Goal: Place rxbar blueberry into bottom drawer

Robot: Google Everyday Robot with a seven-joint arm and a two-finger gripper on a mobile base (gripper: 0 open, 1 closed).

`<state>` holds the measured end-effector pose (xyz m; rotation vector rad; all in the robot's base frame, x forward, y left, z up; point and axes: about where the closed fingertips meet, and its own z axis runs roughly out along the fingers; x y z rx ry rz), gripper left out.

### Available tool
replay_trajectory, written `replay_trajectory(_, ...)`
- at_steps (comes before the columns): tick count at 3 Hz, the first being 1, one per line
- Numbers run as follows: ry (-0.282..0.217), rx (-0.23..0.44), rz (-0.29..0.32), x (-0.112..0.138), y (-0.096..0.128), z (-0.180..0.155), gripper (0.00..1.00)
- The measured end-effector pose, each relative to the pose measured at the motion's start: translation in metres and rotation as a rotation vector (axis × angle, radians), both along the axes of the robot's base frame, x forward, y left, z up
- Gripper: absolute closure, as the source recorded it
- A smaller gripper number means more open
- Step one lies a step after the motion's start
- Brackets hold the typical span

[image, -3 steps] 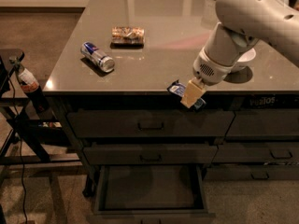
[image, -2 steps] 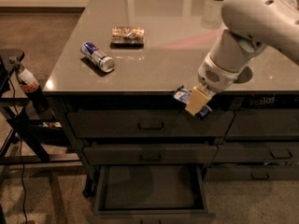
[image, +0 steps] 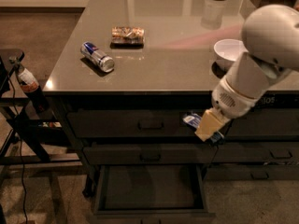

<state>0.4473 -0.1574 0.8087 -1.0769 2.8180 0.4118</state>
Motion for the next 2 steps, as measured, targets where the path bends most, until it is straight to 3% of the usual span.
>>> replay_trajectory(2, 0.037, 0.007, -0.002, -0.007, 0.001, -0.016, 1.0)
